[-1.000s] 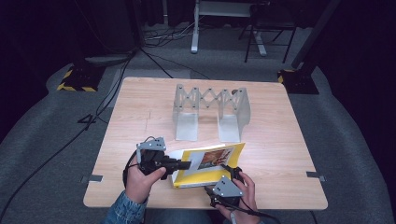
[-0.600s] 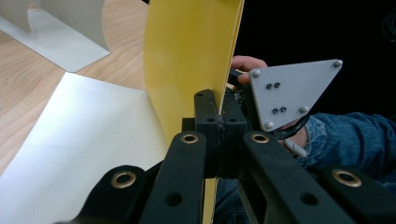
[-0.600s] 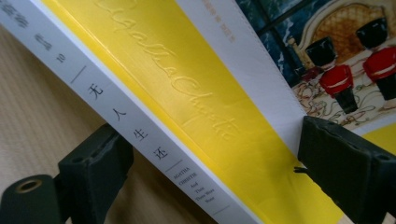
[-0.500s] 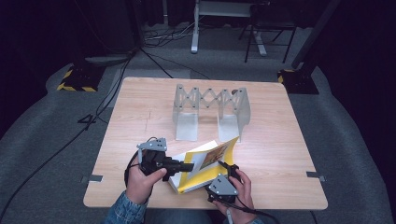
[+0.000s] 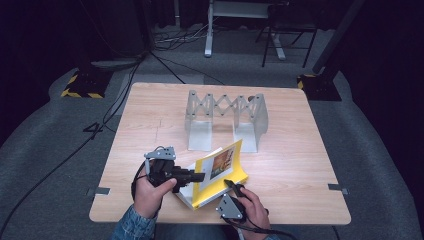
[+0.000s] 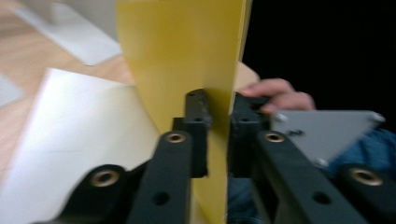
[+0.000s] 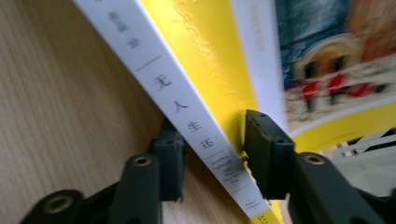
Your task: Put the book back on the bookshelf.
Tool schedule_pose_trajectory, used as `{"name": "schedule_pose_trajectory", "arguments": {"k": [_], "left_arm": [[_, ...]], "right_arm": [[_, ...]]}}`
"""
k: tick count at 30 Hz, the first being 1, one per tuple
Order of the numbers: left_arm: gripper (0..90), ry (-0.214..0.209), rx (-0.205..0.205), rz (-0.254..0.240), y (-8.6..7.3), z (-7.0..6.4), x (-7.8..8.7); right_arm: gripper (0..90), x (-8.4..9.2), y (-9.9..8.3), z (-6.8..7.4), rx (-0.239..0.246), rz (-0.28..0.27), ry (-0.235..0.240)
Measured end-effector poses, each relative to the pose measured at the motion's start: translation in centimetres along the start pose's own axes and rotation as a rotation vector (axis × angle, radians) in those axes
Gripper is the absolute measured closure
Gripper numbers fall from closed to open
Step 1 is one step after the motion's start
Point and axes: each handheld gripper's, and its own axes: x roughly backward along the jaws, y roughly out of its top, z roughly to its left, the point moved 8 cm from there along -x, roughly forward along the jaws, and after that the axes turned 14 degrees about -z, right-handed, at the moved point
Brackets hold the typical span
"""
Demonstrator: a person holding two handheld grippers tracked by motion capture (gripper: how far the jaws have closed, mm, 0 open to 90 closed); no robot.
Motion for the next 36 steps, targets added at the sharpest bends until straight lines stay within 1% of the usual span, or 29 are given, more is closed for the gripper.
{"name": "schedule_pose_trajectory", "arguments": {"k": [1, 2, 3, 4, 5, 6, 7, 8, 9, 10, 12, 13, 14, 15, 16, 17, 18, 19, 20, 21, 22, 23, 25, 26, 28, 30, 31, 33, 36], "left_arm": [[72.7, 0.035, -0.011, -0.017, 0.2, 0.4, 0.3], [64.8, 0.075, -0.017, -0.034, 0.4, 0.9, 0.5], [58.2, 0.075, -0.017, -0.034, 0.4, 0.9, 0.5], [58.2, 0.117, -0.029, -0.042, 0.5, 1.3, 0.8], [55.5, 0.157, -0.044, -0.043, 0.6, 1.7, 1.2], [48.0, 0.227, -0.066, -0.051, 0.7, 2.5, 1.7], [44.9, 0.261, -0.078, -0.06, 0.8, 2.8, 1.9], [42.6, 0.261, -0.078, -0.06, 0.8, 2.8, 1.9], [40.4, 0.316, -0.097, -0.07, 0.9, 3.3, 2.4], [39.2, 0.316, -0.097, -0.07, 0.9, 3.3, 2.4], [38.7, 0.343, -0.104, -0.077, 0.9, 3.6, 2.7], [36.0, 0.356, -0.107, -0.078, 0.9, 3.8, 2.9], [36.0, 0.37, -0.111, -0.081, 0.9, 3.9, 3.1], [35.6, 0.392, -0.117, -0.09, 0.9, 4.2, 3.5], [35.3, 0.392, -0.117, -0.09, 0.9, 4.2, 3.5], [34.9, 0.403, -0.113, -0.098, 0.9, 4.3, 3.7], [34.9, 0.413, -0.113, -0.102, 0.9, 4.4, 4.0], [34.5, 0.433, -0.113, -0.108, 0.8, 4.8, 4.4], [34.4, 0.433, -0.113, -0.108, 0.8, 4.8, 4.4], [34.2, 0.443, -0.118, -0.108, 0.8, 4.9, 4.7], [34.2, 0.453, -0.117, -0.109, 0.7, 5.1, 4.9], [34.0, 0.468, -0.112, -0.107, 0.6, 5.4, 5.2], [33.8, 0.489, -0.117, -0.102, 0.3, 5.8, 5.4], [33.7, 0.489, -0.117, -0.102, 0.3, 5.8, 5.4], [33.3, 0.526, -0.128, -0.081, -0.2, 6.7, 5.7], [32.8, 0.545, -0.128, -0.067, -0.6, 7.2, 5.8], [32.5, 0.545, -0.128, -0.067, -0.6, 7.2, 5.8], [32.3, 0.558, -0.131, -0.048, -1.0, 7.8, 5.9], [32.2, 0.557, -0.12, -0.031, -1.5, 8.2, 5.9]], "right_arm": [[63.0, 0.0, 0.0, 0.0, 0.011, -0.001, -0.003], [63.8, 0.1, 0.1, 0.0, 0.021, 0.001, -0.004], [63.8, 0.1, 0.1, 0.0, 0.021, 0.001, -0.004], [64.5, 0.2, 0.1, 0.0, 0.029, -0.001, -0.004], [65.0, 0.2, 0.1, 0.0, 0.027, -0.002, -0.003], [66.0, 0.3, 0.2, -0.1, 0.028, -0.004, -0.006], [66.4, 0.4, 0.3, -0.1, 0.034, -0.002, -0.004], [66.7, 0.4, 0.4, -0.2, 0.032, -0.004, -0.006], [67.1, 0.4, 0.4, -0.3, 0.037, -0.005, -0.005], [67.1, 0.4, 0.4, -0.3, 0.037, -0.005, -0.005], [67.9, 0.5, 0.6, -0.4, 0.038, -0.012, -0.005], [68.9, 0.7, 0.8, -0.6, 0.034, -0.014, -0.008], [68.9, 0.7, 0.8, -0.6, 0.034, -0.014, -0.008], [71.2, 0.8, 1.1, -0.9, 0.036, -0.023, -0.008], [71.2, 0.8, 1.1, -0.9, 0.036, -0.023, -0.008], [73.2, 1.1, 1.4, -1.2, 0.029, -0.034, -0.005], [73.2, 1.1, 1.4, -1.2, 0.029, -0.034, -0.005], [74.3, 1.3, 1.7, -1.6, 0.011, -0.044, -0.003], [74.3, 1.3, 1.7, -1.6, 0.011, -0.044, -0.003], [75.1, 1.6, 2.0, -2.0, -0.004, -0.054, -0.003], [75.1, 1.6, 2.0, -2.0, -0.004, -0.054, -0.003], [75.8, 1.9, 2.2, -2.4, -0.016, -0.059, -0.004], [76.1, 2.2, 2.5, -2.7, -0.039, -0.069, -0.007], [76.1, 2.2, 2.5, -2.7, -0.039, -0.069, -0.007], [76.3, 2.7, 2.8, -3.3, -0.052, -0.08, -0.009], [76.3, 3.0, 3.1, -3.7, -0.065, -0.087, -0.01], [76.3, 3.0, 3.1, -3.7, -0.065, -0.087, -0.01], [76.4, 3.4, 3.3, -4.0, -0.076, -0.092, -0.011], [76.4, 3.8, 3.7, -4.5, -0.094, -0.102, -0.014]]}}
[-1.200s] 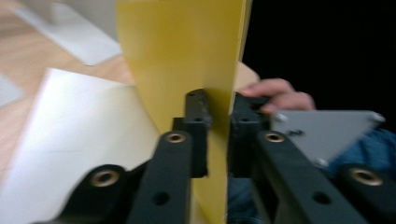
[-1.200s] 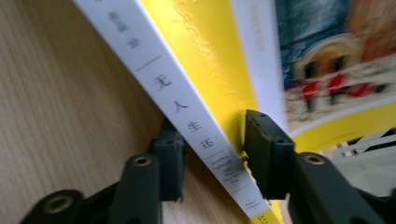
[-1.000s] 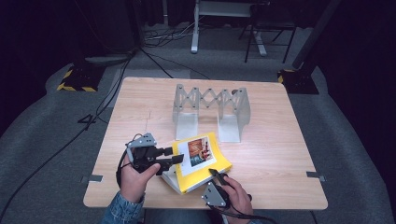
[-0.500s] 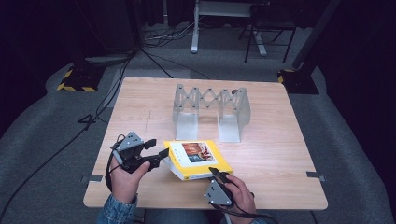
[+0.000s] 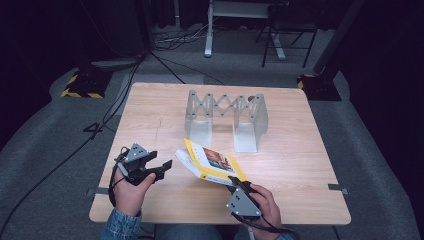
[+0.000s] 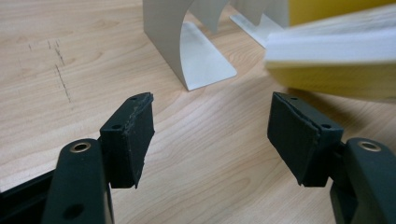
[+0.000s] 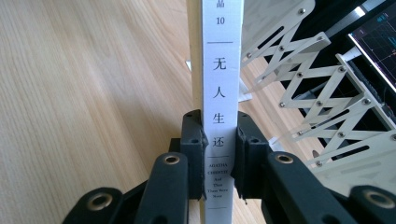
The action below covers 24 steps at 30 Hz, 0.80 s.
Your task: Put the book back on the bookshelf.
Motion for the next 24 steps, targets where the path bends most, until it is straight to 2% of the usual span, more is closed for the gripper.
{"name": "schedule_pose_trajectory", "arguments": {"k": [8, 13, 20, 24], "left_arm": [[31.9, -0.005, -0.028, 0.054, -1.2, 0.2, -0.7], [31.6, 0.002, -0.037, 0.125, -2.8, 0.5, -1.1], [30.7, -0.003, -0.055, 0.185, -4.2, 0.9, -1.5], [30.7, 0.011, -0.068, 0.219, -5.1, 1.2, -1.5]], "right_arm": [[76.4, 1.2, 0.9, -1.7, -0.061, -0.019, -0.026], [76.5, 1.9, 1.3, -3.0, -0.111, -0.034, -0.044], [76.5, 2.4, 1.4, -4.0, -0.134, -0.046, -0.066], [76.5, 2.7, 1.7, -4.7, -0.147, -0.064, -0.082]]}}
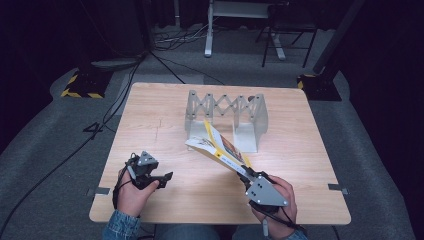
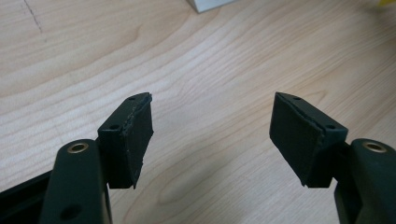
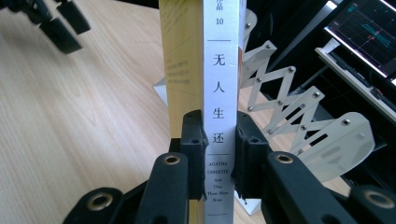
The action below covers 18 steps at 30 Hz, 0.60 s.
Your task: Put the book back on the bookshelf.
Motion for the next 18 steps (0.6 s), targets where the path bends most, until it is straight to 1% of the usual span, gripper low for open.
{"name": "schedule_pose_trajectory", "arguments": {"k": [1, 2, 5, 8, 11, 12, 14, 16, 18], "left_arm": [[30.6, 0.006, -0.006, 0.01, -0.5, 0.2, -0.1], [30.7, 0.006, -0.006, 0.01, -0.5, 0.2, -0.1], [30.6, 0.026, -0.005, 0.036, -1.4, 0.6, -0.1], [30.6, 0.036, -0.007, 0.048, -2.1, 1.0, 0.1], [30.4, 0.044, -0.001, 0.051, -2.6, 1.3, 0.4], [30.3, 0.044, -0.001, 0.051, -2.6, 1.3, 0.4], [29.9, 0.047, -0.001, 0.049, -3.0, 1.7, 0.5], [29.1, 0.052, -0.005, 0.048, -3.1, 1.8, 0.6], [28.1, 0.051, -0.014, 0.039, -3.2, 1.9, 0.6]], "right_arm": [[76.5, 0.1, 0.2, -0.4, -0.007, -0.011, -0.011], [76.5, 0.1, 0.2, -0.4, -0.007, -0.011, -0.011], [76.5, 0.3, 0.5, -1.3, -0.031, -0.03, -0.032], [76.5, 0.4, 0.6, -2.1, -0.055, -0.041, -0.053], [76.5, 0.5, 0.7, -2.9, -0.076, -0.049, -0.072], [76.5, 0.5, 0.7, -2.9, -0.076, -0.049, -0.072], [76.5, 0.4, 0.8, -3.6, -0.091, -0.061, -0.083], [76.5, 0.4, 0.8, -3.8, -0.096, -0.065, -0.086], [76.5, 0.1, 1.0, -4.4, -0.114, -0.076, -0.095]]}}
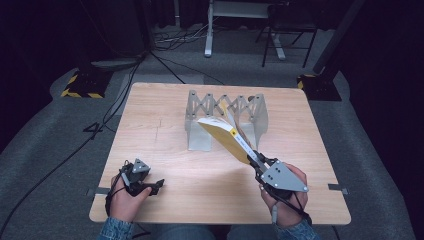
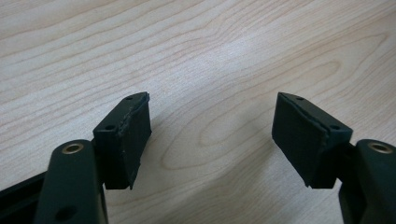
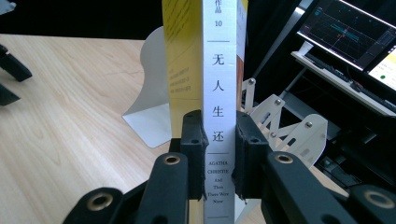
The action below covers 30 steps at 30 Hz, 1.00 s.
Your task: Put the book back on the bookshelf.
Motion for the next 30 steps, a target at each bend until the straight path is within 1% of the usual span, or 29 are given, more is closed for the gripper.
{"name": "schedule_pose_trajectory", "arguments": {"k": [1, 4, 5, 6, 7, 8, 9, 10, 11, 13, 14, 15, 16, 17, 18, 19, 20, 21, 22, 24, 25, 26, 27, 28, 29, 30], "left_arm": [[28.1, -0.003, -0.007, -0.005, 0.0, 0.1, 0.0], [27.0, -0.004, -0.026, -0.016, -0.1, 0.2, 0.0], [25.8, -0.008, -0.027, -0.019, -0.2, 0.3, 0.0], [25.8, -0.006, -0.03, -0.024, -0.2, 0.3, 0.0], [25.2, -0.003, -0.032, -0.03, -0.2, 0.4, -0.1], [24.8, -0.003, -0.032, -0.03, -0.2, 0.4, -0.1], [24.4, -0.001, -0.04, -0.042, -0.2, 0.6, -0.2], [23.9, -0.001, -0.04, -0.042, -0.2, 0.6, -0.2], [23.3, -0.001, -0.045, -0.053, -0.3, 0.6, -0.3], [21.9, -0.001, -0.053, -0.062, -0.3, 0.7, -0.4], [21.4, 0.003, -0.055, -0.06, -0.3, 0.7, -0.5], [21.1, 0.003, -0.055, -0.06, -0.3, 0.7, -0.5], [21.1, 0.006, -0.064, -0.058, -0.3, 0.7, -0.5], [20.3, 0.008, -0.065, -0.059, -0.3, 0.7, -0.5], [20.2, 0.008, -0.065, -0.06, -0.2, 0.7, -0.5], [20.2, 0.008, -0.065, -0.06, -0.2, 0.7, -0.6], [20.0, 0.011, -0.069, -0.06, -0.2, 0.7, -0.6], [19.9, 0.011, -0.069, -0.06, -0.2, 0.7, -0.6], [19.8, 0.011, -0.069, -0.06, -0.2, 0.7, -0.6], [19.8, 0.01, -0.069, -0.058, -0.2, 0.7, -0.6], [19.7, 0.01, -0.069, -0.058, -0.2, 0.7, -0.6], [19.7, 0.01, -0.069, -0.058, -0.2, 0.7, -0.6], [19.7, 0.01, -0.069, -0.057, -0.2, 0.7, -0.6], [19.7, 0.01, -0.069, -0.057, -0.2, 0.7, -0.6], [19.7, 0.01, -0.068, -0.058, -0.2, 0.7, -0.6], [19.7, 0.01, -0.068, -0.058, -0.2, 0.7, -0.6]], "right_arm": [[76.5, 0.0, 0.0, 0.0, 0.0, 0.0, 0.0], [76.5, -0.4, 0.1, -0.5, -0.02, -0.009, -0.01], [76.5, -0.7, 0.1, -0.9, -0.032, -0.013, -0.018], [76.5, -0.7, 0.1, -0.9, -0.032, -0.013, -0.018], [76.5, -1.0, 0.1, -1.3, -0.037, -0.016, -0.031], [76.5, -1.0, 0.1, -1.3, -0.037, -0.016, -0.031], [76.5, -1.1, 0.2, -1.9, -0.045, -0.021, -0.05], [76.5, -1.1, 0.2, -1.9, -0.045, -0.021, -0.05], [76.5, -1.1, 0.3, -2.5, -0.057, -0.028, -0.068], [76.5, -1.0, 0.4, -3.2, -0.078, -0.035, -0.087], [76.5, -1.0, 0.3, -3.5, -0.089, -0.036, -0.096], [76.5, -1.0, 0.3, -3.5, -0.089, -0.036, -0.096], [76.5, -1.1, 0.3, -3.9, -0.1, -0.038, -0.106], [76.5, -1.2, 0.3, -4.5, -0.119, -0.045, -0.122], [76.5, -1.3, 0.2, -4.8, -0.131, -0.049, -0.131], [76.5, -1.3, 0.2, -4.8, -0.131, -0.049, -0.131], [76.5, -1.6, 0.1, -5.3, -0.154, -0.059, -0.149], [76.5, -1.8, 0.1, -5.5, -0.168, -0.062, -0.16], [76.5, -1.8, 0.1, -5.5, -0.168, -0.062, -0.16], [76.5, -2.2, -0.1, -6.0, -0.196, -0.069, -0.177], [76.5, -2.6, -0.3, -6.4, -0.215, -0.072, -0.199], [76.5, -2.6, -0.3, -6.4, -0.215, -0.072, -0.199], [76.5, -3.0, -0.5, -6.8, -0.235, -0.073, -0.221], [76.5, -3.0, -0.5, -6.8, -0.235, -0.073, -0.221], [76.5, -3.5, -0.6, -7.2, -0.255, -0.076, -0.237], [76.5, -3.5, -0.6, -7.2, -0.255, -0.076, -0.237]]}}
